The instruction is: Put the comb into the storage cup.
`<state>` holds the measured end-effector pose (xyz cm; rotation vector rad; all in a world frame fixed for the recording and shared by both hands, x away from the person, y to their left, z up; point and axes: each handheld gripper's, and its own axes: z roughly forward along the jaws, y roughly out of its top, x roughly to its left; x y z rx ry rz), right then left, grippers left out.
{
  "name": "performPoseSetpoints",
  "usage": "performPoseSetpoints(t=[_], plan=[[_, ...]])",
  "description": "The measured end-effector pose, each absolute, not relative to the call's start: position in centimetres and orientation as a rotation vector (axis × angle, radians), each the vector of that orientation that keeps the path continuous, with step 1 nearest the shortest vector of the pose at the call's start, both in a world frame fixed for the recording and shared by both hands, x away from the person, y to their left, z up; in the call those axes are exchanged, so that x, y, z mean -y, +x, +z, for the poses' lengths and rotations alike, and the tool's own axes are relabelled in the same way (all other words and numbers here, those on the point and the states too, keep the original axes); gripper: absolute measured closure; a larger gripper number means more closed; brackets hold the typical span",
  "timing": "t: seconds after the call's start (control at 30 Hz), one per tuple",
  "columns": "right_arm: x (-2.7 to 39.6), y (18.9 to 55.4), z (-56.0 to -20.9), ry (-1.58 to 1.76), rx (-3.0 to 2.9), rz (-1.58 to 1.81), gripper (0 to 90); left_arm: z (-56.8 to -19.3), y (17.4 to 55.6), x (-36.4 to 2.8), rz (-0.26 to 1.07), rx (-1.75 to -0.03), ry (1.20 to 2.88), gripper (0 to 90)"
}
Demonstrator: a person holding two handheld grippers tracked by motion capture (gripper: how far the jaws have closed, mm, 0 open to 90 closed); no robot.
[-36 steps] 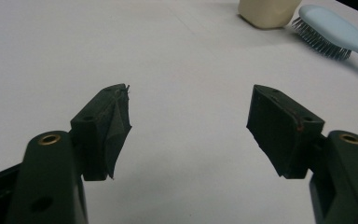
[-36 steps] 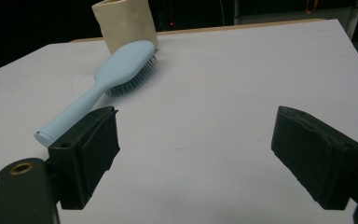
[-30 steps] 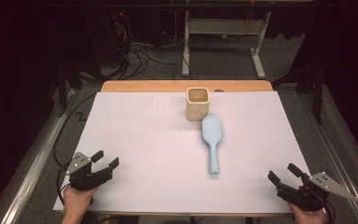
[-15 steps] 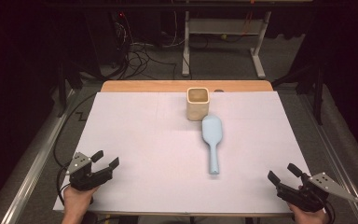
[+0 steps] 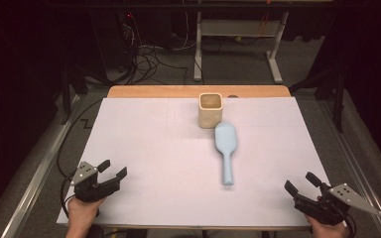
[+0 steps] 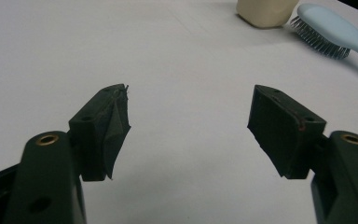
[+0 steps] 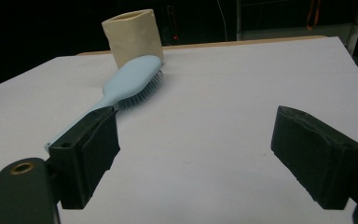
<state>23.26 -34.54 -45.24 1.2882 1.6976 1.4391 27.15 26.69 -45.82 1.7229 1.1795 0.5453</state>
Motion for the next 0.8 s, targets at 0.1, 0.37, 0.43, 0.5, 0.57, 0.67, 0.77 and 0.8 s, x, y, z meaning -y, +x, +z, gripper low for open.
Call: performPoseSetpoints(t=[0.1,0.37,0.43,0.5,0.57,0.67,0.77,0.8], plan=[[34.42,23.32,-45.22,1.289,-1.702,1.441,15.6,-45.82,27.16,-26.67,0.545,-1.179,1.722,29.5],[34.14,23.38,-45.03,1.266,-1.691,1.472,17.2,-45.8,27.2,-26.58,0.545,-1.175,1.728,29.5],[34.07,23.45,-45.01,1.268,-1.692,1.472,17.3,-45.8,27.19,-26.57,0.544,-1.175,1.726,29.5],[34.05,23.47,-45.01,1.266,-1.691,1.474,17.3,-45.79,27.17,-26.57,0.545,-1.174,1.723,29.5],[33.99,23.47,-44.98,1.262,-1.692,1.475,17.3,-45.8,27.2,-26.58,0.543,-1.175,1.725,29.5],[33.91,23.55,-44.98,1.259,-1.698,1.474,17.5,-45.76,27.16,-26.53,0.549,-1.174,1.721,29.6],[33.76,23.51,-44.92,1.248,-1.696,1.487,18.1,-45.75,27.12,-26.62,0.546,-1.175,1.718,30.0],[33.72,23.49,-44.9,1.243,-1.696,1.49,18.2,-45.77,27.13,-26.62,0.543,-1.177,1.719,30.1]])
